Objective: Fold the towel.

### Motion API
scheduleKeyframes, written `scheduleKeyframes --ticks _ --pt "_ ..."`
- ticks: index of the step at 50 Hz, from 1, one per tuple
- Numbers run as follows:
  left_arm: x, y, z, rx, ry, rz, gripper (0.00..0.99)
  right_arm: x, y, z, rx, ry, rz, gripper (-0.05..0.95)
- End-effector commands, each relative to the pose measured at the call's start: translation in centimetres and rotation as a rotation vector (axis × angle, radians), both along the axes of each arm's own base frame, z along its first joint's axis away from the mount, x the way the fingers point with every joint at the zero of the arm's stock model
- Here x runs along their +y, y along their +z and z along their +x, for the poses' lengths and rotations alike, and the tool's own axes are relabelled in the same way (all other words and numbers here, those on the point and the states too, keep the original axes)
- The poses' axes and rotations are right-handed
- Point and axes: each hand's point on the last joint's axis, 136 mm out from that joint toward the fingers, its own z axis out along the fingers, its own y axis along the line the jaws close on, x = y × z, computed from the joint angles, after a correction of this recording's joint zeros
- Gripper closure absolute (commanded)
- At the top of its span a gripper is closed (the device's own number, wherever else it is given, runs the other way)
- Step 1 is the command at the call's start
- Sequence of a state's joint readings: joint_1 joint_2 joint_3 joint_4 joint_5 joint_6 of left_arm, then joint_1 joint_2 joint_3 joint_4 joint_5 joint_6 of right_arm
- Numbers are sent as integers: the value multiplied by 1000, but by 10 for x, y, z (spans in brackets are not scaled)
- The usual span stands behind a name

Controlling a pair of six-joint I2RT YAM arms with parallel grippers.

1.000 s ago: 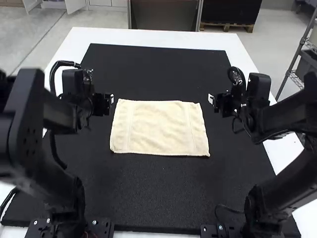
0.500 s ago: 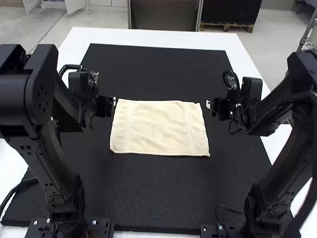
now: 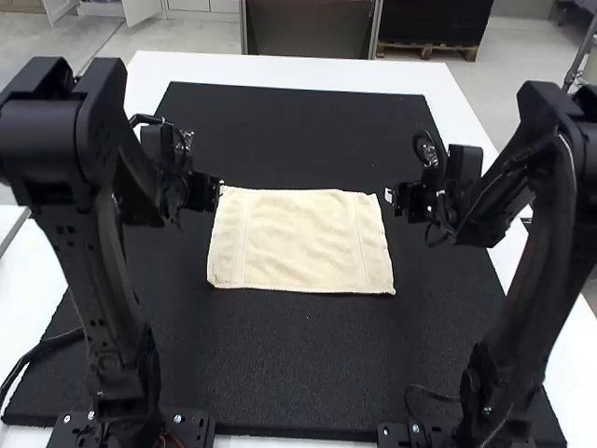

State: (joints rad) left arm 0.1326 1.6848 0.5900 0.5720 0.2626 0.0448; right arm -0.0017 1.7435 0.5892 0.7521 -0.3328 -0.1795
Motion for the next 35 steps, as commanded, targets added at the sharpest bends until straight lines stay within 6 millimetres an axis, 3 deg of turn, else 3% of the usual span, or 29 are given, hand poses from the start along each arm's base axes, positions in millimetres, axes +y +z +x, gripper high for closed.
scheduleKeyframes --ticks 1,16,35 --pt "-8 4 12 -15 -47 -11 54 12 4 13 -23 20 6 -10" --pt "-11 -19 22 30 -72 -23 49 33 -8 25 -21 52 -1 -10" --pt "-18 -28 35 57 -118 -55 56 36 -5 39 -31 46 15 -10"
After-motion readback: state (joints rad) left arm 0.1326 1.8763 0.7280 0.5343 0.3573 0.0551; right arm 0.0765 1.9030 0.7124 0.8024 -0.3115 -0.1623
